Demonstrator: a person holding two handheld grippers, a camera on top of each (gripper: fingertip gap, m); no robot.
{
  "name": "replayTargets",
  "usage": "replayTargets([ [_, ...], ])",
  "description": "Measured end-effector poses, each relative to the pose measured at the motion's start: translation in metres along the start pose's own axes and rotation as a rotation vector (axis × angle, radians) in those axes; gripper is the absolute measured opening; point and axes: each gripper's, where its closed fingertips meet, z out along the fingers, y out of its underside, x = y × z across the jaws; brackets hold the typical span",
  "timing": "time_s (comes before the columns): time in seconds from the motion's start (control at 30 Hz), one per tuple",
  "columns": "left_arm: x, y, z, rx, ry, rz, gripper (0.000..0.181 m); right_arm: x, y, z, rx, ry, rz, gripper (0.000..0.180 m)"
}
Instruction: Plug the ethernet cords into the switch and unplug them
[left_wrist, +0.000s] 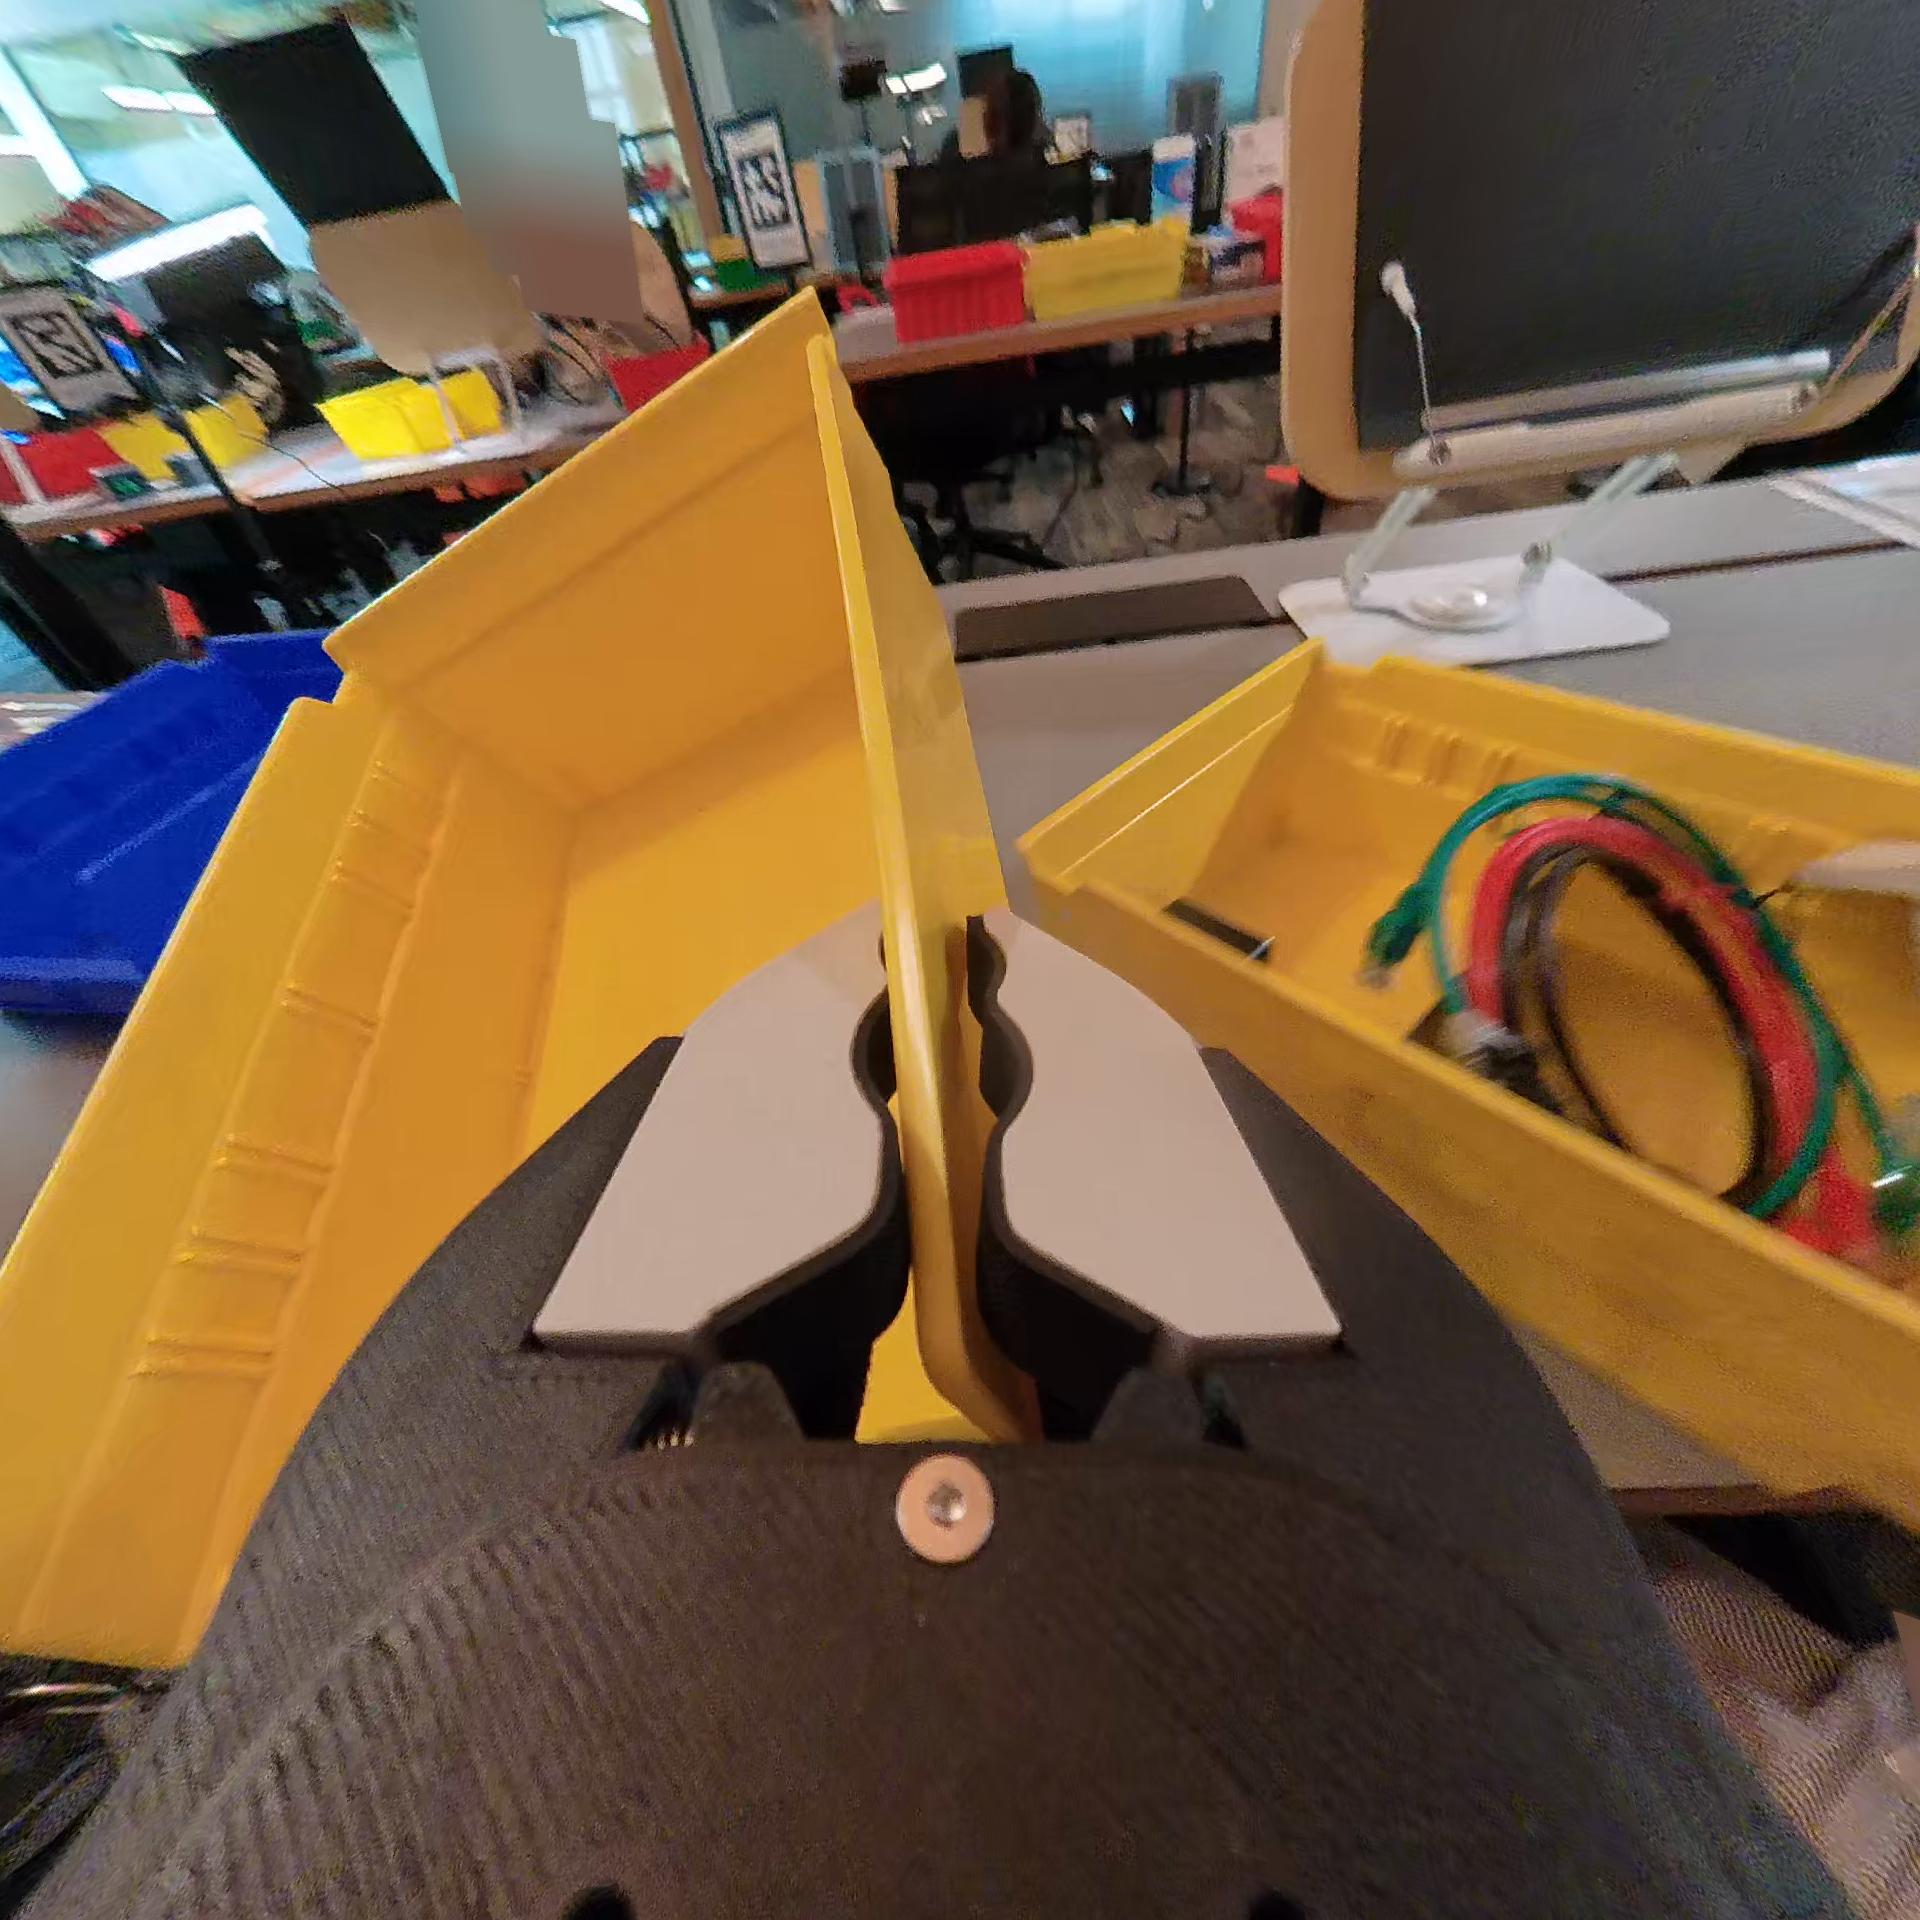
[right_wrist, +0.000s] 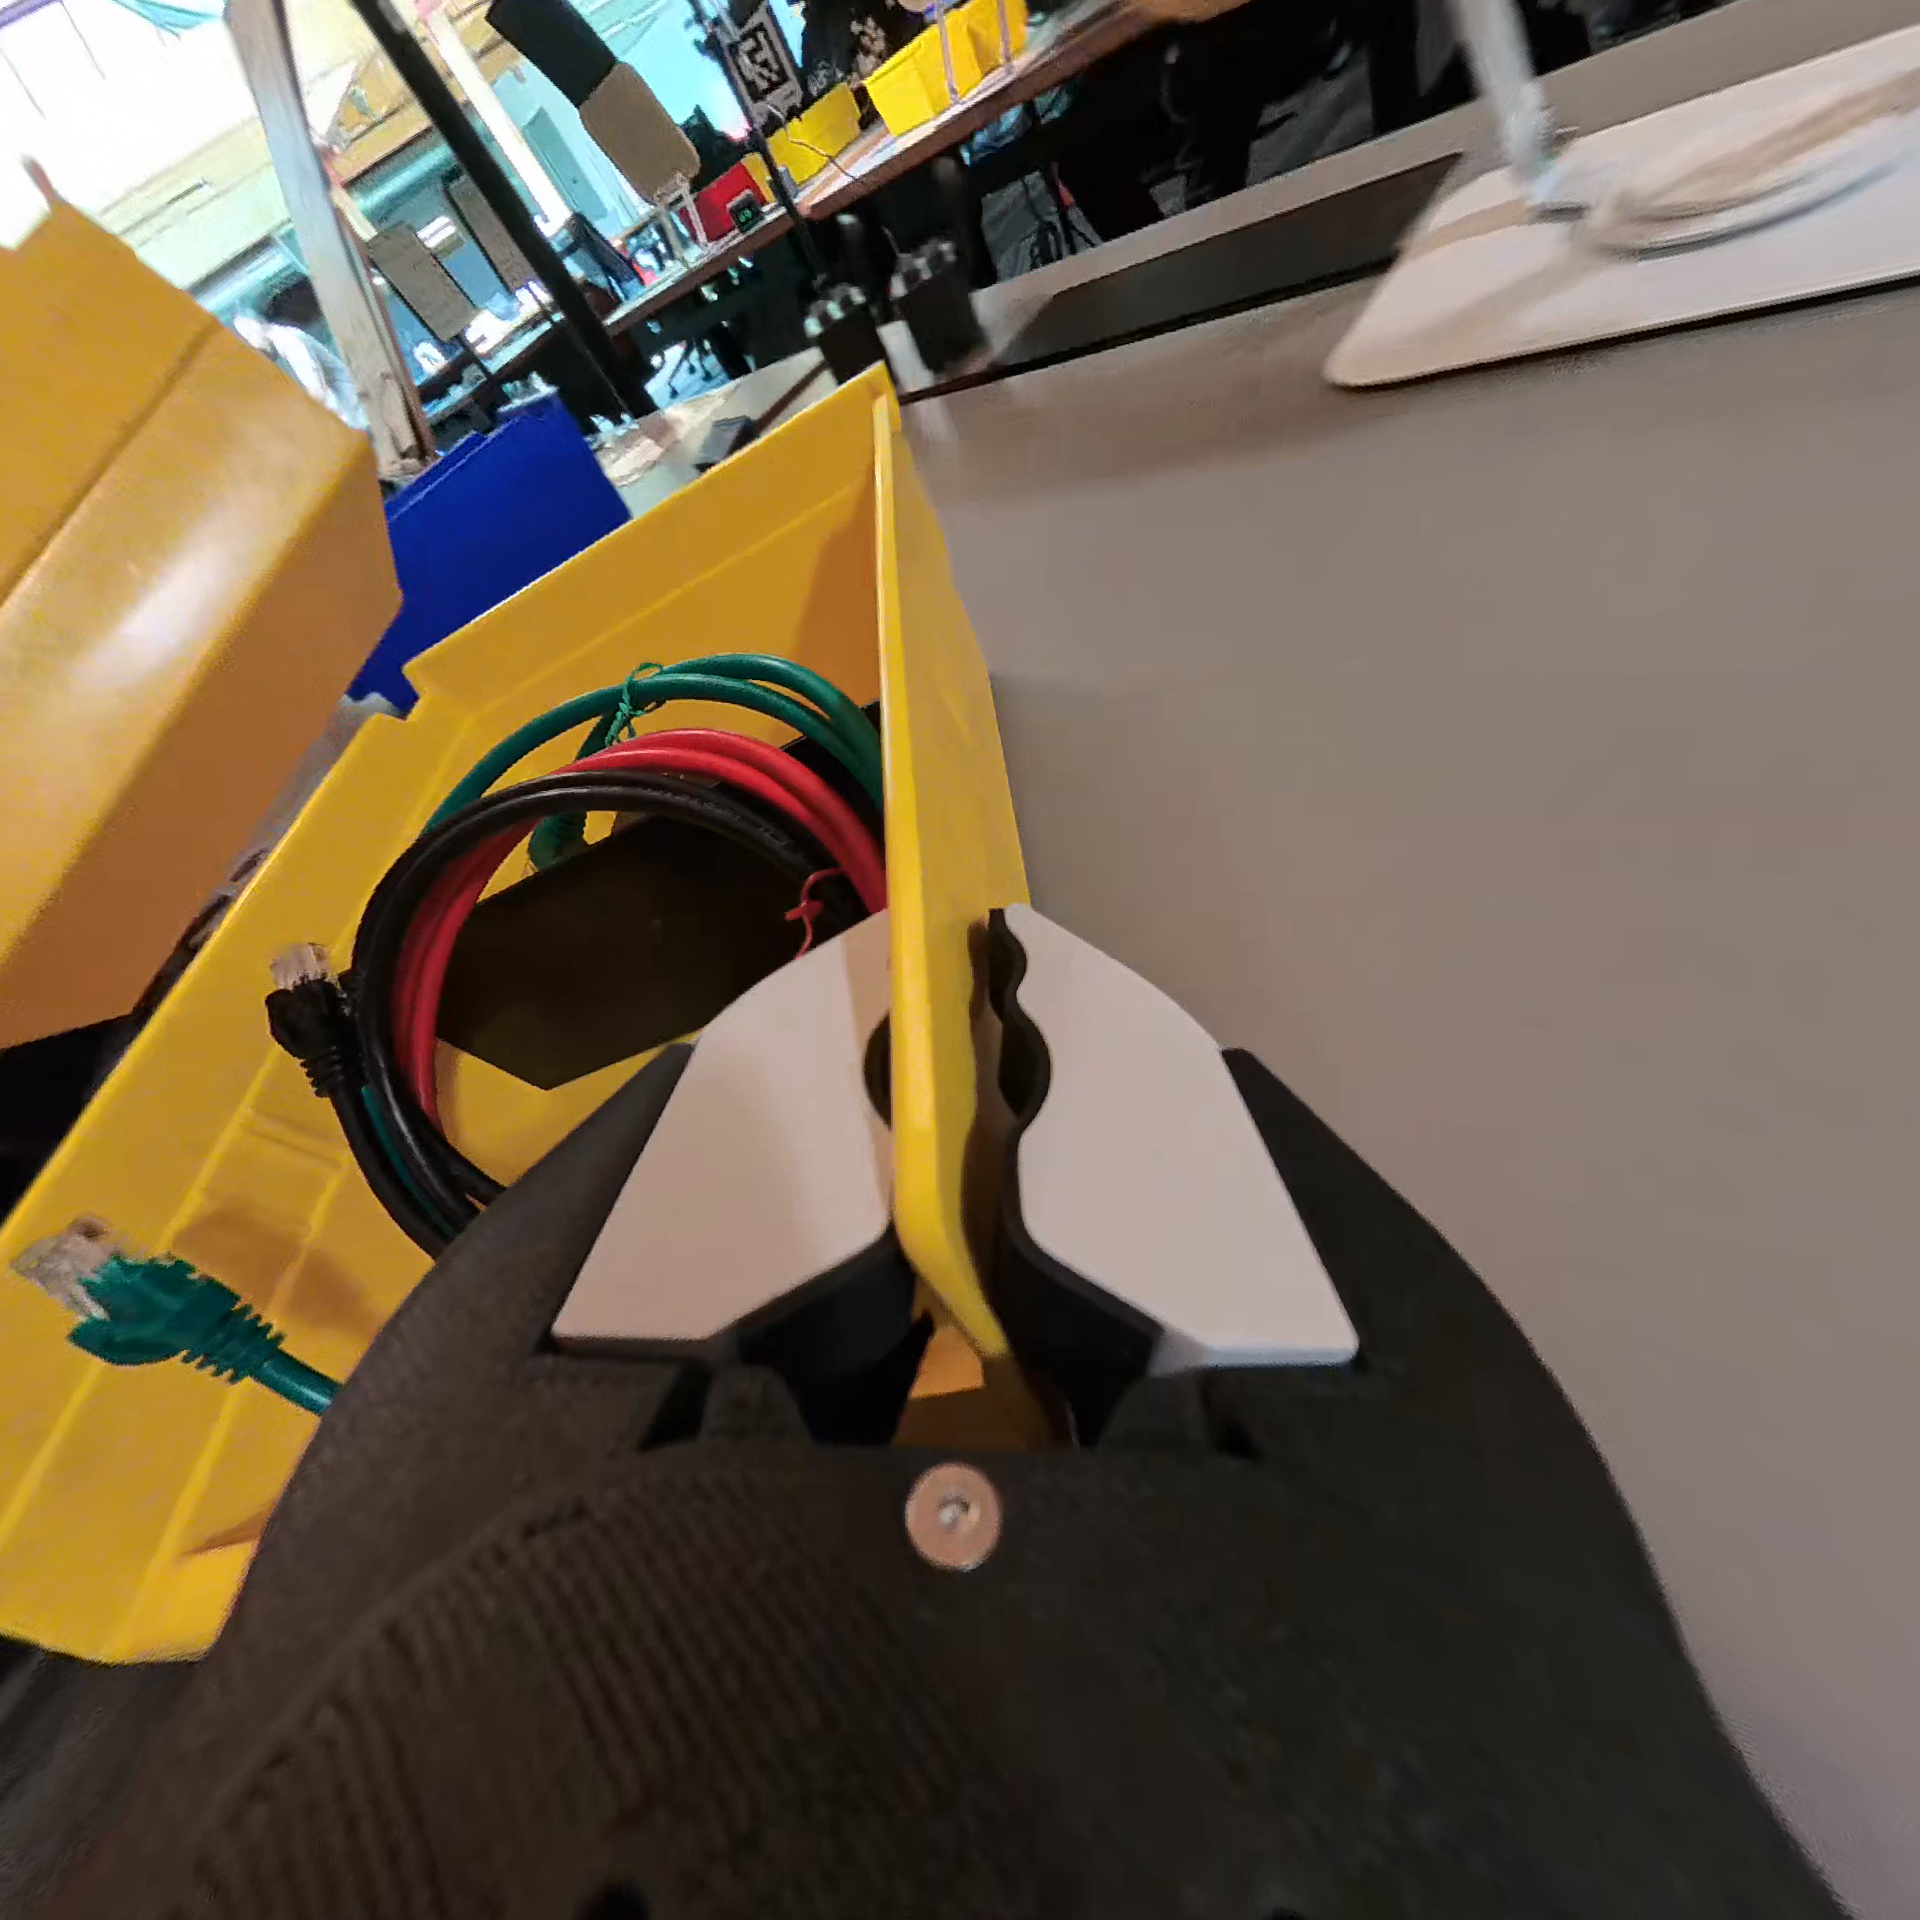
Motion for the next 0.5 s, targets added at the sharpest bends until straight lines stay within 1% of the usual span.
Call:
replayTargets([
  [0.13, -0.015, -0.020, -0.020, 0.090, -0.080, -0.002, 0.007, -0.071, 0.011, 0.050, 0.054, -0.051, 0.031, 0.017],
  [0.2, -0.023, -0.028, -0.029, 0.126, -0.124, 0.016, 0.007, -0.100, 0.014, 0.074, 0.080, -0.032, 0.021, 0.010],
  [0.23, -0.026, -0.032, -0.034, 0.138, -0.144, 0.029, 0.007, -0.116, 0.017, 0.086, 0.083, -0.043, 0.017, 0.011],
  [0.27, -0.029, -0.035, -0.038, 0.147, -0.162, 0.044, 0.007, -0.134, 0.021, 0.098, 0.076, -0.068, 0.024, 0.014],
  [0.3, -0.032, -0.037, -0.041, 0.155, -0.177, 0.057, 0.007, -0.154, 0.025, 0.107, 0.065, -0.117, 0.036, 0.022],
  [0.37, -0.035, -0.040, -0.047, 0.169, -0.197, 0.073, 0.007, -0.196, 0.035, 0.119, 0.023, -0.258, 0.038, 0.049],
  [0.4, -0.036, -0.041, -0.049, 0.176, -0.200, 0.075, 0.007, -0.213, 0.041, 0.121, -0.008, -0.322, 0.034, 0.055],
  [0.47, -0.036, -0.044, -0.052, 0.208, -0.192, 0.072, 0.007, -0.237, 0.050, 0.115, -0.050, -0.450, 0.040, 0.057],
  [0.5, -0.036, -0.046, -0.054, 0.230, -0.185, 0.065, 0.007, -0.245, 0.050, 0.107, -0.042, -0.516, 0.056, 0.059],
])
